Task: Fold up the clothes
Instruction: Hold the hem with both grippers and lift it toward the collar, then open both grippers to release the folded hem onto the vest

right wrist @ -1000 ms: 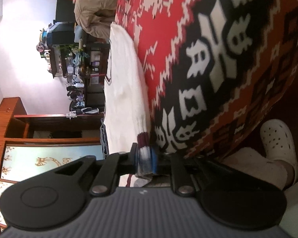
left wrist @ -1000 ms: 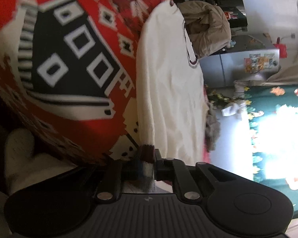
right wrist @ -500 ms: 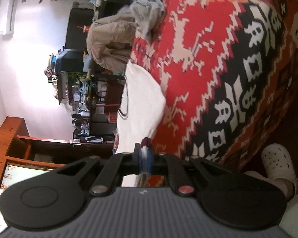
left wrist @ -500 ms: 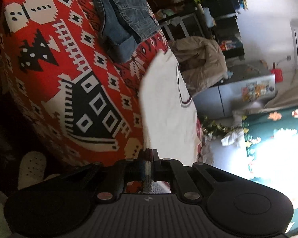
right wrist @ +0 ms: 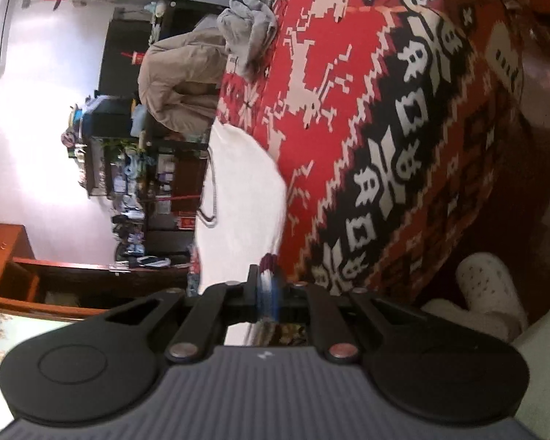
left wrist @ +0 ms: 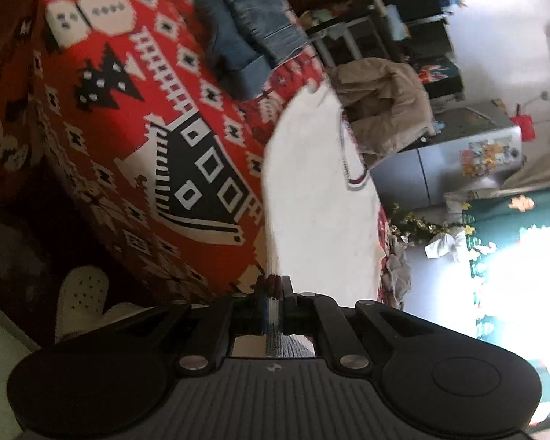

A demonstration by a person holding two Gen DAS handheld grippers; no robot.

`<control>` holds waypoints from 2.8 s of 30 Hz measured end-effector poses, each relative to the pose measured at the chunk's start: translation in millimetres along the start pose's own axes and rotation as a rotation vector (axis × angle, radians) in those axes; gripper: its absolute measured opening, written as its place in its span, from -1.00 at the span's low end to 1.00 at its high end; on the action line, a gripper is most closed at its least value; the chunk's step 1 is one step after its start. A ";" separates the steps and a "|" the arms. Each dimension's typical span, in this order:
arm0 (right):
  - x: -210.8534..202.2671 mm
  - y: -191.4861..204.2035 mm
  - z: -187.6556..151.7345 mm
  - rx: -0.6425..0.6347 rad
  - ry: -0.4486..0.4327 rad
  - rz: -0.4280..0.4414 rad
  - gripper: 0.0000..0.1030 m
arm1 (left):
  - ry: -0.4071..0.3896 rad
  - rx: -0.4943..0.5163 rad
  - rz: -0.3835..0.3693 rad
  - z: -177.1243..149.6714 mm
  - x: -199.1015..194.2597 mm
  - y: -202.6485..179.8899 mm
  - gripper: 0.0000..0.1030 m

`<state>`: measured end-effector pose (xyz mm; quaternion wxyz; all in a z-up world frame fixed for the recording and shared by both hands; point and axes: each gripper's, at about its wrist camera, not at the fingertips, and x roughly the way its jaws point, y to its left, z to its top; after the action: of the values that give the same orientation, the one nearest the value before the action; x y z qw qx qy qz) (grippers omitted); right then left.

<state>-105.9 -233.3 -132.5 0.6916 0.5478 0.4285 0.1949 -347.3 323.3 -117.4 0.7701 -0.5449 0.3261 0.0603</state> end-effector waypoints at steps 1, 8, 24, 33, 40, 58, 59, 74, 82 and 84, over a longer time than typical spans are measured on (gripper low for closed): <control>-4.0 2.5 -1.4 -0.017 -0.003 0.000 -0.89 | 0.000 -0.001 0.000 -2.6 -2.5 0.4 -0.89; -35.9 -11.3 -12.1 -0.030 0.020 -0.033 -0.89 | 0.021 -0.037 0.014 -14.3 -3.8 14.1 -0.89; 31.0 44.7 27.9 -0.097 0.038 -0.050 -0.88 | 0.002 -0.028 0.019 63.7 65.9 -39.4 -0.89; 120.8 37.6 61.0 -0.074 0.048 -0.160 -0.88 | 0.033 -0.011 0.115 107.3 139.6 -40.5 -0.86; 139.4 32.7 63.3 -0.140 0.046 -0.085 -0.16 | -0.054 0.195 0.055 97.2 141.3 -54.6 -0.17; 171.1 109.1 26.9 -1.044 0.170 -0.309 -0.29 | -0.032 0.896 0.108 87.6 159.0 -99.9 -0.03; 175.0 109.2 25.1 -1.069 0.172 -0.321 -0.29 | -0.020 0.916 0.123 88.5 164.1 -99.0 -0.07; 178.8 112.8 15.9 -1.124 0.119 -0.351 -0.89 | -0.057 0.682 0.069 106.9 152.9 -80.8 -0.88; 180.8 151.0 28.4 -1.091 0.034 -0.300 -0.90 | -0.091 0.679 0.140 130.4 162.1 -104.0 -0.88; 196.3 151.0 34.5 -1.089 0.041 -0.329 -0.90 | -0.065 0.677 0.178 137.6 178.3 -104.2 -0.88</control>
<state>61.4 -59.7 -66.2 0.8871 0.0342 0.3590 0.2881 -101.5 355.8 -108.7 0.9087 -0.2259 0.3495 0.0330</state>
